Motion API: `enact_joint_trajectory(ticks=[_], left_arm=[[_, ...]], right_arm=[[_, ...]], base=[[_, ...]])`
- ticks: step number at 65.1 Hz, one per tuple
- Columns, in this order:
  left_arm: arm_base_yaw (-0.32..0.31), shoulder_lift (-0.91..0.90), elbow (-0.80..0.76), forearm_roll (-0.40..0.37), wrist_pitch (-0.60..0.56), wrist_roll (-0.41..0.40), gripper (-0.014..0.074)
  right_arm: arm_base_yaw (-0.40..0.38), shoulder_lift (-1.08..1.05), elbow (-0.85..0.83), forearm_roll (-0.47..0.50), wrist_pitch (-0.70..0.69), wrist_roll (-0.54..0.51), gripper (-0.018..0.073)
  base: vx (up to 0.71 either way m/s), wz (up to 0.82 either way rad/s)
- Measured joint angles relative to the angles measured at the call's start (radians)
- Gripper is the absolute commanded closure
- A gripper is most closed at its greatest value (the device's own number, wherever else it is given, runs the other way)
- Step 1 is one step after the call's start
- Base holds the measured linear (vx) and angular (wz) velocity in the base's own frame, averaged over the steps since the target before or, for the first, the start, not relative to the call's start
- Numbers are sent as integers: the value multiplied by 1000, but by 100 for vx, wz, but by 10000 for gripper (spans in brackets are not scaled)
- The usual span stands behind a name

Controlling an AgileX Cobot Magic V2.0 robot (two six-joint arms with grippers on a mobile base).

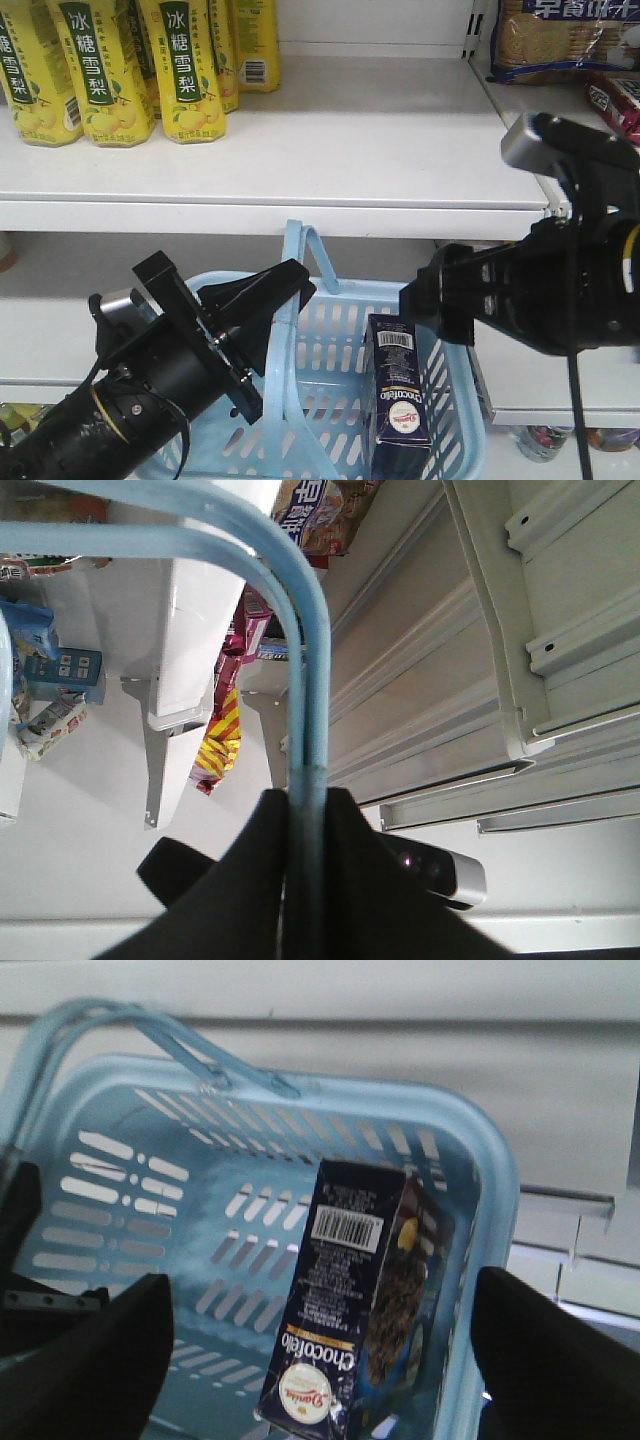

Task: Left arm holds basket, right arm returns cookies
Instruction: 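Reach the right gripper into the basket and grasp the dark blue cookie box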

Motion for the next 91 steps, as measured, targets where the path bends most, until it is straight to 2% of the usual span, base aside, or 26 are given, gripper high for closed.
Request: enact_joint_trajectory(ticks=[21,35,60,91], left_arm=[[0,0,0,0,0,0,599],[0,0,0,0,0,0,599],[0,0,0,0,0,0,599],[0,0,0,0,0,0,599]], right_arm=[[76,119,-50,4,115,39,-10],[76,201,-112,1,114,63,-10],[76,279,-112,0,105,67,-10],[76,315,-112,-47,105,75,-10]], base=[[0,0],[0,0],[0,0],[0,0]])
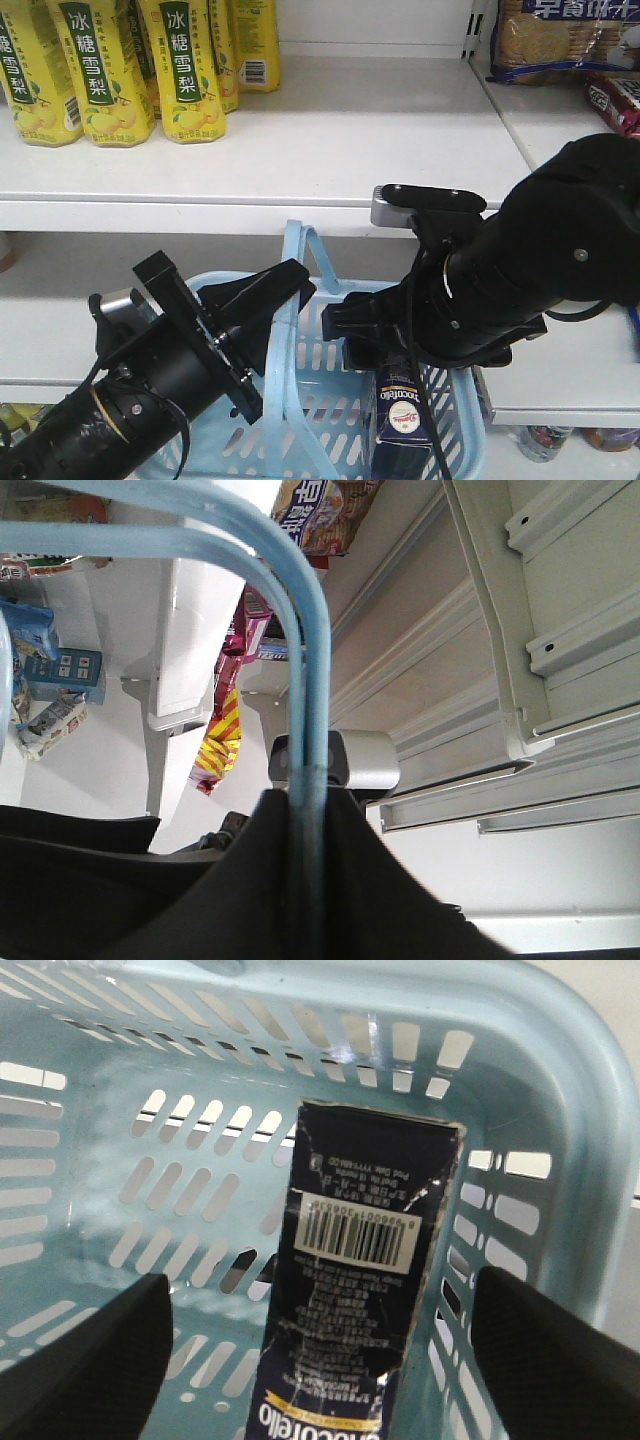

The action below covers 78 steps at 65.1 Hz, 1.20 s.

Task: Left arm holds basket, right arm returns cookies
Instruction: 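Reach the right gripper into the basket and grasp the dark blue cookie box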

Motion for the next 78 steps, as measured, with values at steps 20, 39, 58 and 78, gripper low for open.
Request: enact_joint_trajectory(ticks=[20,39,58,78], left_arm=[[0,0,0,0,0,0,599],[0,0,0,0,0,0,599],[0,0,0,0,0,0,599],[0,0,0,2,2,0,599]], right_arm=[[38,0,0,-2,8,3,-10],[39,0,61,-7,-16,3,-10],[39,0,124,-3,-139,3,-10],[39,35,159,-23,-183,3,-4]], base=[[0,0],[0,0],[0,0],[0,0]])
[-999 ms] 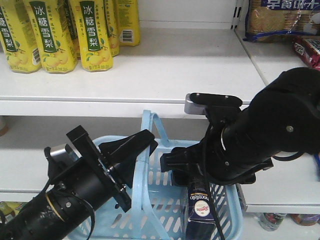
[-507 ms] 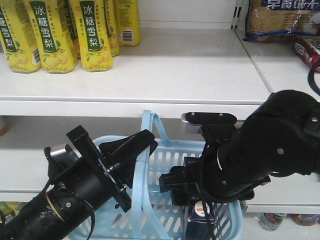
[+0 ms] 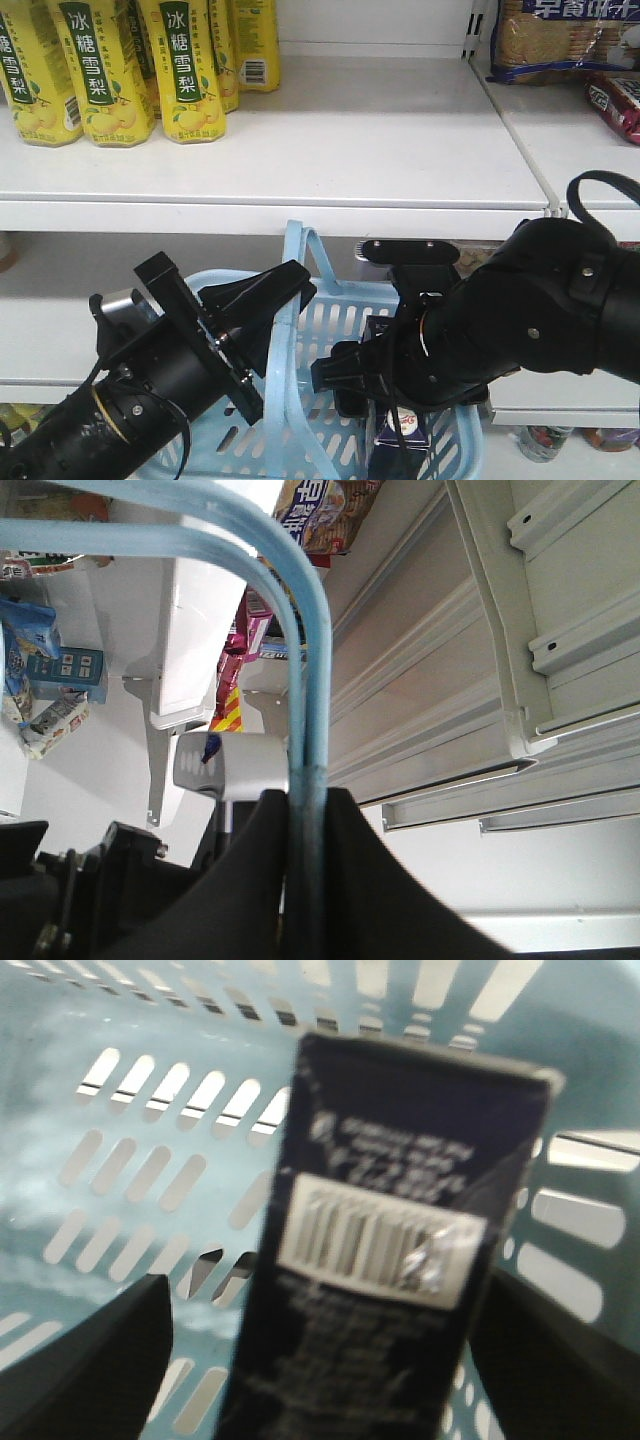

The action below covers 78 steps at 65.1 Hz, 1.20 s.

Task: Left arm holds basket, right arm returns cookies
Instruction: 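Reach the right gripper into the basket and grasp the dark blue cookie box, then lift the cookie box out of the basket with the right gripper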

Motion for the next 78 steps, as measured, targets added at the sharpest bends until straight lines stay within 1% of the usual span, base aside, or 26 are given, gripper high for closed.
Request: enact_joint_trajectory(ticks=[8,16,20,34,57,78], left_arm=[[0,0,0,0,0,0,599],[0,0,0,0,0,0,599],[0,0,0,0,0,0,599],[0,0,0,0,0,2,599],[0,0,0,0,-1,2,599],[0,0,0,-7,-22,-3,599]], right_arm=[[0,9,0,-21,-21,0,39],[0,11,0,-33,-27,0,149],[-1,11,0,-39,-27,0,227],[-1,11,0,-57,-27,0,578],[-1,-2,0,-57,-26,-4,570],[-1,-140,0,-58,-24,-6,566]], base=[[0,0],[0,0],[0,0],[0,0],[0,0],[0,0]])
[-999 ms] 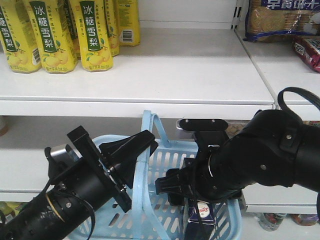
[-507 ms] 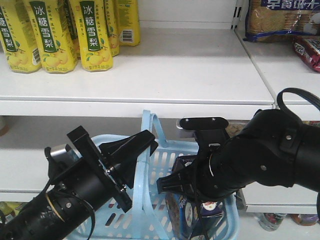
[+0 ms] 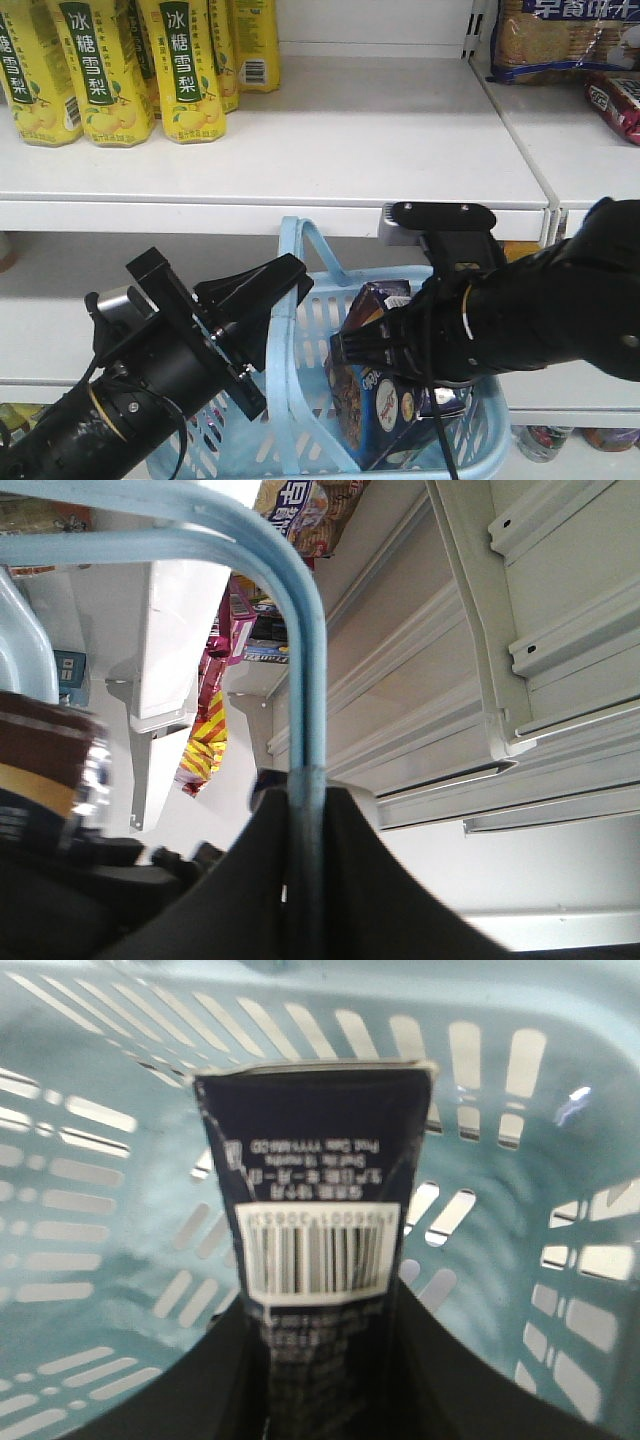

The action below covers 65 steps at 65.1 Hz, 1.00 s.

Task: Left arm holds basket, right arm returns cookies
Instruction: 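Lift the cookie box out of the basket with the right gripper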

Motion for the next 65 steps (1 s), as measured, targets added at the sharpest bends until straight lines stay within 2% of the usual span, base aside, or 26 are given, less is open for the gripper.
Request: enact_joint_trajectory(ticks=[41,50,65], left_arm=[[0,0,0,0,-1,-1,599],[0,0,0,0,-1,-1,599],[0,0,0,0,-1,-1,599]], right_arm=[[0,-356,0,-12,26,37,565],[0,-405,2,-70,-4,39,565],[0,-426,3,-194,-154,48,565]], base=[[0,0],[0,0],[0,0]])
